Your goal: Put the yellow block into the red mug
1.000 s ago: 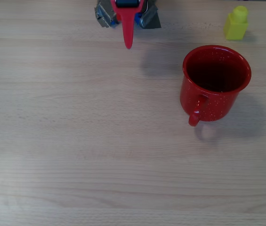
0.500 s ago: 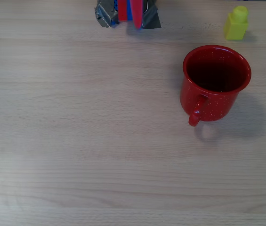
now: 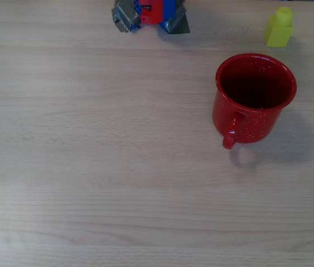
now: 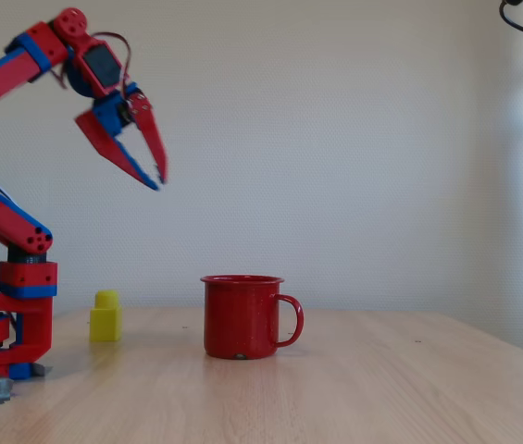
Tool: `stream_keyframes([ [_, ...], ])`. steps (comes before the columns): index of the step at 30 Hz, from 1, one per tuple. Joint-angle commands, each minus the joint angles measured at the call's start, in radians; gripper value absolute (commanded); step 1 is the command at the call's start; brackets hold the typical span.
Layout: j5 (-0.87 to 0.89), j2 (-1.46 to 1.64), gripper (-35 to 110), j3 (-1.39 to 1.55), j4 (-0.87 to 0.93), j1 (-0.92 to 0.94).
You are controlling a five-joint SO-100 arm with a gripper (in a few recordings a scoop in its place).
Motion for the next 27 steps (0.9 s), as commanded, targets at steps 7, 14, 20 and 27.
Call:
stream_keyframes([
  [7,0.268,-0.115,0,-0.199,0.132,-0.236],
  [14,0.385,-0.221,0,-0.206,0.140,-0.437],
  [20,0.436,-0.416,2,-0.265,0.120,-0.571],
  [27,0.541,-0.675,19,-0.393,0.100,-0.650],
])
